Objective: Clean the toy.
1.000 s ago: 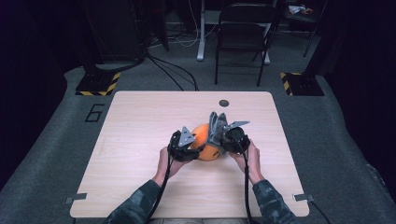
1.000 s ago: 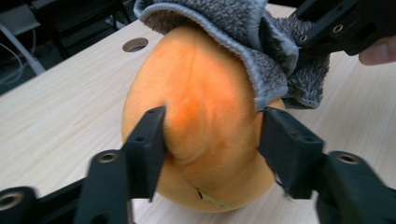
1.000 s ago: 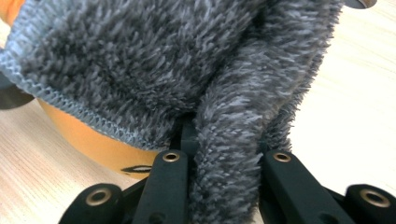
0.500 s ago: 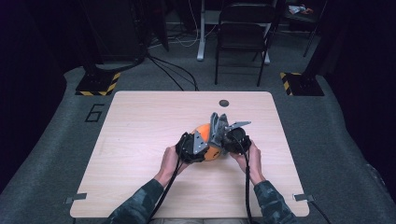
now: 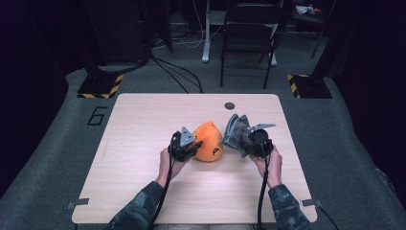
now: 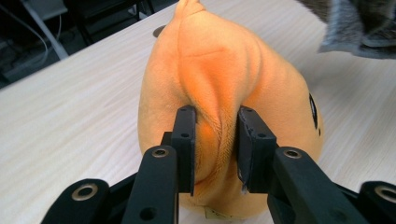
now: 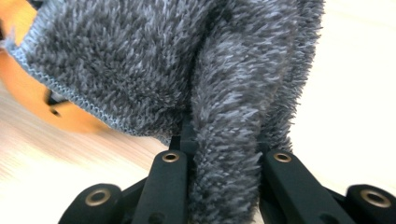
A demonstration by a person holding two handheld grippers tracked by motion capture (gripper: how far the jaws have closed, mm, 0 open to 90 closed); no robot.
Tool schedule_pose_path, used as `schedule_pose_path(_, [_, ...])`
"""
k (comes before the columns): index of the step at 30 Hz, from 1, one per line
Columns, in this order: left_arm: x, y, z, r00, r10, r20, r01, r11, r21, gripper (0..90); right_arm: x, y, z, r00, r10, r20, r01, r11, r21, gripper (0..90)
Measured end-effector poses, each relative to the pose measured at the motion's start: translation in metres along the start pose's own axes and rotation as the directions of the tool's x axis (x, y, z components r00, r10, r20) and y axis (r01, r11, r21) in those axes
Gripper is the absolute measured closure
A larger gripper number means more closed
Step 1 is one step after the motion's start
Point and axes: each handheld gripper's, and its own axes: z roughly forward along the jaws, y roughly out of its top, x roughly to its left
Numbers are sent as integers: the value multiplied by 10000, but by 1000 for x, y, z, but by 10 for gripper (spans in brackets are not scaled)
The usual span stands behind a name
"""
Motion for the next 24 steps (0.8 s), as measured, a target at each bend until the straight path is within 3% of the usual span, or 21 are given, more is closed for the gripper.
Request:
schedule_pose_path(3, [10, -6, -3, 9963, -860, -17, 860, 9963, -39, 711, -6, -2, -9, 9993, 209, 319, -211, 9997, 84, 763])
schedule_pose_path(7, [24, -15, -7, 9816, -1907, -7, 1907, 9816, 121, 701, -16, -8, -17, 9970, 296, 721, -326, 9986, 411, 759])
schedule_pose_path(10, [33, -24, -8, 9618, -2738, -31, 2738, 9616, 173, 687, -28, -15, -17, 9930, 410, 1108, -489, 9964, 695, 754])
schedule_pose_path(11, [36, -26, -8, 9509, -3095, -21, 3095, 9508, 155, 680, -33, -18, -16, 9904, 562, 1260, -673, 9940, 862, 751])
schedule_pose_path(12, [38, -27, -7, 9485, -3166, -96, 3167, 9482, 234, 675, -39, -21, -14, 9886, 713, 1329, -850, 9913, 1005, 749])
schedule_pose_path(14, [40, -29, -6, 9350, -3542, -197, 3545, 9350, 133, 654, -51, -29, -9, 9827, 1133, 1463, -1326, 9827, 1294, 745])
schedule_pose_path(19, [42, -30, -3, 9360, -3483, -515, 3499, 9364, 271, 611, -78, -47, 7, 9690, 1929, 1544, -2198, 9584, 1822, 730])
schedule_pose_path(20, [42, -30, -2, 9352, -3501, -536, 3520, 9355, 304, 598, -83, -51, 10, 9693, 1881, 1586, -2161, 9589, 1838, 726])
schedule_pose_path(22, [43, -30, -2, 9372, -3432, -622, 3455, 9379, 301, 580, -87, -56, 16, 9650, 2032, 1657, -2349, 9508, 2020, 720])
schedule_pose_path(23, [44, -30, -2, 9363, -3446, -679, 3475, 9370, 351, 566, -89, -58, 18, 9680, 1945, 1585, -2237, 9551, 1940, 717])
schedule_pose_path(24, [45, -30, -2, 9410, -3307, -723, 3343, 9414, 457, 554, -88, -57, 18, 9649, 2080, 1606, -2378, 9512, 1967, 705])
